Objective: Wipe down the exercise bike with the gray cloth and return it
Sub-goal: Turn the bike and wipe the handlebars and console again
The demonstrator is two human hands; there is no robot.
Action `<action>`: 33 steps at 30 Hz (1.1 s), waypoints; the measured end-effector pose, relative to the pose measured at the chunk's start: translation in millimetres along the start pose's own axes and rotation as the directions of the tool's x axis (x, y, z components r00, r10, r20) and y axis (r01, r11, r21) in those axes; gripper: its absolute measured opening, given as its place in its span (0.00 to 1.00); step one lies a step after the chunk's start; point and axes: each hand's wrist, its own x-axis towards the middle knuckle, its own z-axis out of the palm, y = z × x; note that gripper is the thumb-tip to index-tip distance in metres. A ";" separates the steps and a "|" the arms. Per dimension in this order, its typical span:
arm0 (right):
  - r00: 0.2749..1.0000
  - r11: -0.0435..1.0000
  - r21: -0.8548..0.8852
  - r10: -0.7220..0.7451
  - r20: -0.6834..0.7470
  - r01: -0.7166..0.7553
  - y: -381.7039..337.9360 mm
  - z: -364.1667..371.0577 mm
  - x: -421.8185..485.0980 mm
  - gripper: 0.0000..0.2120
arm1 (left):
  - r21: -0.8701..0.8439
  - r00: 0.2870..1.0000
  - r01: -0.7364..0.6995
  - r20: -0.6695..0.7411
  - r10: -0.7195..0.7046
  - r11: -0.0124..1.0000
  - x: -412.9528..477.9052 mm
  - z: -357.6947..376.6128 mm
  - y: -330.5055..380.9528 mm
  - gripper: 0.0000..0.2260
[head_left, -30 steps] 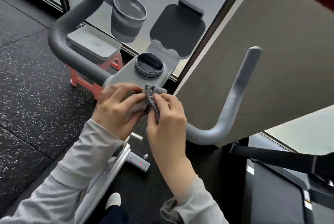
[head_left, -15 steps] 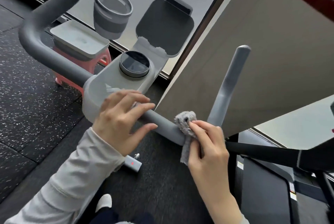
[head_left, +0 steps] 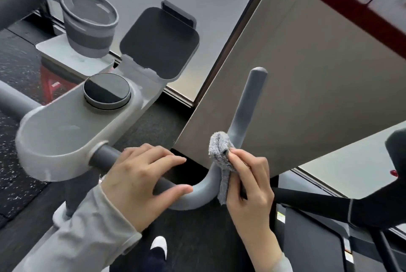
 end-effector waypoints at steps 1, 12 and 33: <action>1.000 1.000 0.021 -0.010 -0.005 0.010 7.2 0.6 5.8 0.12 | -0.006 1.000 0.021 0.005 -0.021 1.000 5.6 2.4 7.6 0.23; 0.991 0.954 0.298 0.019 -0.135 0.023 57.1 15.5 46.7 0.13 | -0.132 0.968 0.242 -0.029 -0.248 0.961 33.7 55.9 58.6 0.34; 0.992 0.900 0.434 -0.094 0.087 0.048 111.7 -3.7 200.4 0.16 | -0.016 0.924 0.343 -0.174 -0.340 0.939 26.9 62.3 94.6 0.24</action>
